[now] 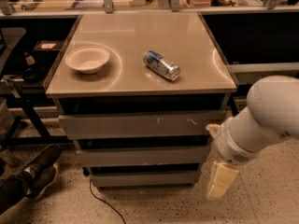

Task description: Open bottom drawer

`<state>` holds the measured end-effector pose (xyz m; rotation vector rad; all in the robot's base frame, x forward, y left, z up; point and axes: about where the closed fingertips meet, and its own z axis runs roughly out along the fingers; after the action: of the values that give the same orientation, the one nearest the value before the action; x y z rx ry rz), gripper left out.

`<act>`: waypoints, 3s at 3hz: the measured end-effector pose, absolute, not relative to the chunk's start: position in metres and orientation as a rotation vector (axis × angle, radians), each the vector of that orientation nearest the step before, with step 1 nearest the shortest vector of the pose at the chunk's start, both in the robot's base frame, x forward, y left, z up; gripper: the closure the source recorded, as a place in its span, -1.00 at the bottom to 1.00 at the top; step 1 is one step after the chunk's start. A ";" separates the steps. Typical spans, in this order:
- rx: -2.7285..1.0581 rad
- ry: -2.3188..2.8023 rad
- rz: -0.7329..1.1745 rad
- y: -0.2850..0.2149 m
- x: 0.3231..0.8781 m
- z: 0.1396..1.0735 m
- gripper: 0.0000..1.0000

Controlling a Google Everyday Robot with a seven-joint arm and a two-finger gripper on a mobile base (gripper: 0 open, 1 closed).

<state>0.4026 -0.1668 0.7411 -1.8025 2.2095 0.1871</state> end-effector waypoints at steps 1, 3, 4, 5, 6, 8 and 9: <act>-1.828 2.204 0.247 -0.154 0.392 0.692 -1.00; -1.847 2.212 0.294 -0.142 0.385 0.653 -1.00; -1.832 2.231 0.350 -0.136 0.388 0.619 -1.00; -1.845 2.220 0.370 -0.128 0.395 0.559 -1.00; -1.832 2.211 0.362 -0.124 0.415 0.506 -1.00; -1.821 2.213 0.391 -0.121 0.426 0.454 -1.00; -1.805 2.236 0.420 -0.119 0.421 0.445 -1.00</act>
Offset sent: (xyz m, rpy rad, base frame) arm -0.0251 0.0368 -0.1297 0.0408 0.1129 0.0459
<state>0.4211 -0.1190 0.4449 -1.8049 2.2362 0.4195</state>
